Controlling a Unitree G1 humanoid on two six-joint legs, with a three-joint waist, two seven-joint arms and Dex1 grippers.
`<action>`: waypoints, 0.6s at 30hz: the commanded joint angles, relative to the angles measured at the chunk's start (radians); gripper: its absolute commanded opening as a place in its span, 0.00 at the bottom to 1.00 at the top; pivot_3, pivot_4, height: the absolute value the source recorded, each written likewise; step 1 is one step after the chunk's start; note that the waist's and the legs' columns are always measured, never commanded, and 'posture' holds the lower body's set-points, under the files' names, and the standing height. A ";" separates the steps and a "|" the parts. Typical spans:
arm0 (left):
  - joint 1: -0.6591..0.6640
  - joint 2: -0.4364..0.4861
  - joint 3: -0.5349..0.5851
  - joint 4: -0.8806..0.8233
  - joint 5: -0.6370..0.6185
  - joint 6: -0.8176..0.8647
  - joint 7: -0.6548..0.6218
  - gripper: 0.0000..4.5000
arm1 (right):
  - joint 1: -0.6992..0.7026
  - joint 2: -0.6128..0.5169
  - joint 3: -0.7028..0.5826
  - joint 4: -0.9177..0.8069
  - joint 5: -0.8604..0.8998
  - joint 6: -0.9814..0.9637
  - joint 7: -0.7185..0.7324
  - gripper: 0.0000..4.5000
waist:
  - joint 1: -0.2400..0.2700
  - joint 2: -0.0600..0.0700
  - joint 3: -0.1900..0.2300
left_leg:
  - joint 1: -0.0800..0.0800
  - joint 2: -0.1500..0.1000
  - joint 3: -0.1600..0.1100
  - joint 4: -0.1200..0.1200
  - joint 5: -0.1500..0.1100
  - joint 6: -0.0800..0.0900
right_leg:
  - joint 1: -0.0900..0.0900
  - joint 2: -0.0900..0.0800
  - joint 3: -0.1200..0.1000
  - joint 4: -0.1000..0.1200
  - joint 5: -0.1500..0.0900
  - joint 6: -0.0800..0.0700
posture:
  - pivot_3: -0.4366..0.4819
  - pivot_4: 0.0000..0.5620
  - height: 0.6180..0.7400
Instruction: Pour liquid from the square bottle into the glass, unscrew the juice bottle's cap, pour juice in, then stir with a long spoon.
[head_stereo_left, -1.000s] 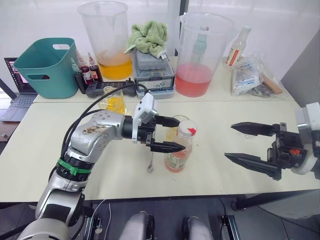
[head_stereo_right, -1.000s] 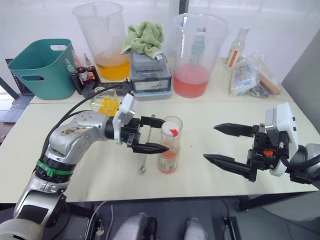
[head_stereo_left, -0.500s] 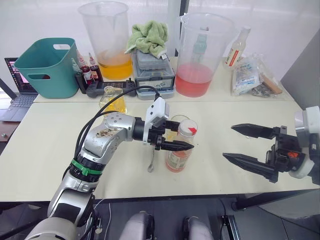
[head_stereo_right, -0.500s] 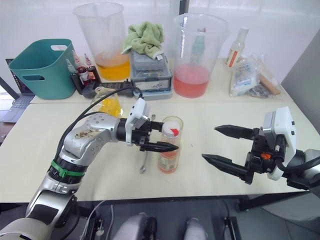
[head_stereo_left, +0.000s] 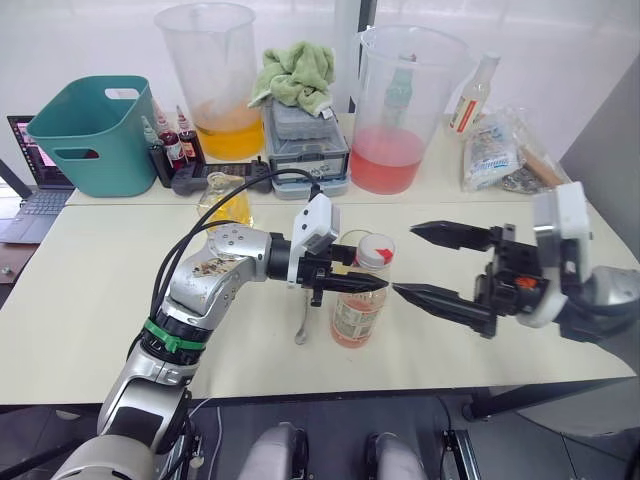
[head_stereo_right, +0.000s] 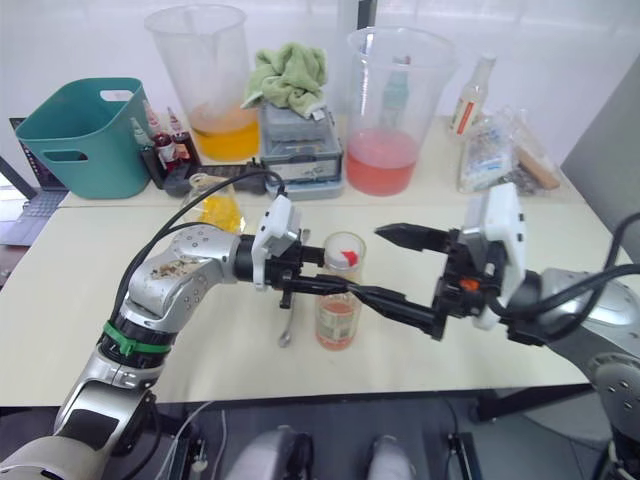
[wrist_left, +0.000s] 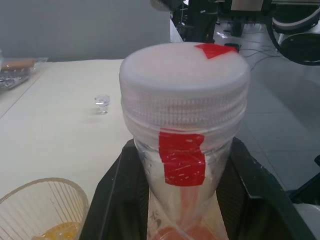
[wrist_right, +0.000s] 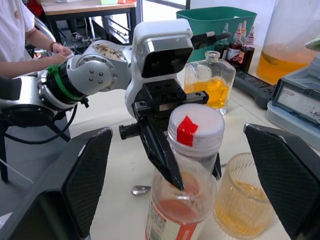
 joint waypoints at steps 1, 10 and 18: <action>-0.002 0.003 0.002 -0.033 0.009 -0.003 0.010 0.28 | -0.054 0.045 0.093 0.011 -0.089 -0.024 -0.055 1.00 | 0.001 0.000 0.000 | 0.000 0.000 0.000 0.000 0.000 0.000 | 0.000 0.000 0.000 0.000 0.000 0.000 | 0.48 0.27 1.00; 0.008 0.004 0.005 -0.049 0.010 0.003 0.018 0.28 | -0.117 0.118 0.171 0.052 -0.195 -0.027 -0.082 0.83 | 0.000 0.000 0.000 | -0.001 -0.001 0.000 0.000 0.000 0.000 | 0.000 0.000 0.000 0.001 0.000 0.000 | 0.48 0.27 1.00; 0.027 0.028 0.006 -0.077 0.009 0.009 0.024 0.28 | -0.115 0.118 0.157 0.052 -0.167 -0.024 0.001 0.39 | -0.001 0.000 0.000 | -0.001 -0.001 0.000 0.000 0.000 0.000 | 0.000 0.001 -0.001 0.000 0.000 0.000 | 0.48 0.27 1.00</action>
